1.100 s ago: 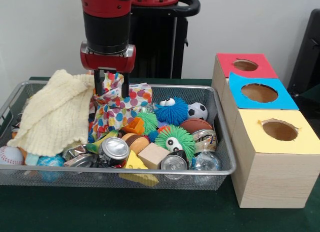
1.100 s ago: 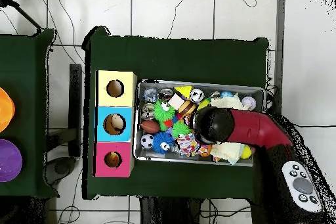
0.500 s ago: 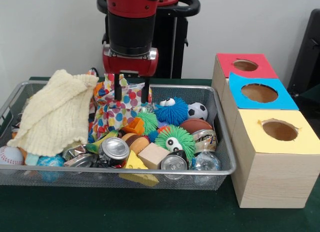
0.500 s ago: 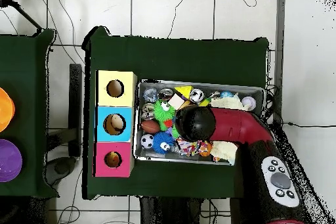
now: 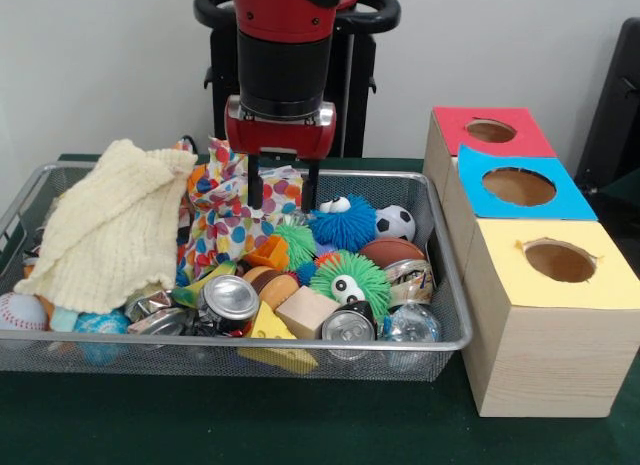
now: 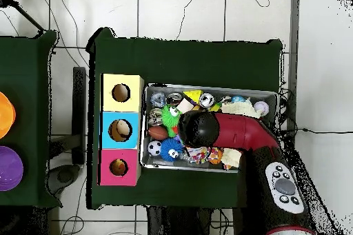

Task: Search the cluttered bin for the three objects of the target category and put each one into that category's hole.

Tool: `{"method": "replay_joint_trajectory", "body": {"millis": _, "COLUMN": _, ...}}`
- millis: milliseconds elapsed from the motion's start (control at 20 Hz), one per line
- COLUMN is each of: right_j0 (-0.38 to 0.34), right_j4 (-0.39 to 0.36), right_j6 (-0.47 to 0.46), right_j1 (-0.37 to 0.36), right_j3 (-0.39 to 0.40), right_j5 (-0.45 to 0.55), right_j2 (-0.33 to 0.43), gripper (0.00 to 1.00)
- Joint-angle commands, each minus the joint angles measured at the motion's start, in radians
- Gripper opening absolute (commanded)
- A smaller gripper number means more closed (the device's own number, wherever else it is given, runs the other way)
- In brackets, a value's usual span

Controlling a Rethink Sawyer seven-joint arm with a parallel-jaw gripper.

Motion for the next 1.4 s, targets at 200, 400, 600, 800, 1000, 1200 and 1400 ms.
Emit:
{"method": "replay_joint_trajectory", "body": {"millis": 200, "right_j0": 0.052, "right_j4": 0.073, "right_j6": 0.246, "right_j1": 0.066, "right_j3": 0.016, "right_j5": -0.094, "right_j2": -0.048, "gripper": 0.00}}
{"method": "replay_joint_trajectory", "body": {"millis": 400, "right_j0": 0.081, "right_j4": 0.082, "right_j6": 0.275, "right_j1": 0.065, "right_j3": 0.022, "right_j5": -0.116, "right_j2": -0.070, "gripper": 0.00}}
{"method": "replay_joint_trajectory", "body": {"millis": 600, "right_j0": 0.112, "right_j4": 0.108, "right_j6": 0.284, "right_j1": 0.065, "right_j3": 0.026, "right_j5": -0.115, "right_j2": -0.091, "gripper": 0.00}}
{"method": "replay_joint_trajectory", "body": {"millis": 800, "right_j0": 0.128, "right_j4": 0.139, "right_j6": 0.280, "right_j1": 0.066, "right_j3": 0.030, "right_j5": -0.113, "right_j2": -0.101, "gripper": 0.00}}
{"method": "replay_joint_trajectory", "body": {"millis": 1000, "right_j0": 0.135, "right_j4": 0.159, "right_j6": 0.271, "right_j1": 0.091, "right_j3": 0.027, "right_j5": -0.139, "right_j2": -0.106, "gripper": 0.00}}
{"method": "replay_joint_trajectory", "body": {"millis": 1200, "right_j0": 0.118, "right_j4": 0.170, "right_j6": 0.244, "right_j1": 0.113, "right_j3": 0.028, "right_j5": -0.161, "right_j2": -0.103, "gripper": 0.00}}
{"method": "replay_joint_trajectory", "body": {"millis": 1400, "right_j0": 0.116, "right_j4": 0.155, "right_j6": 0.218, "right_j1": 0.159, "right_j3": 0.006, "right_j5": -0.165, "right_j2": -0.130, "gripper": 0.00}}
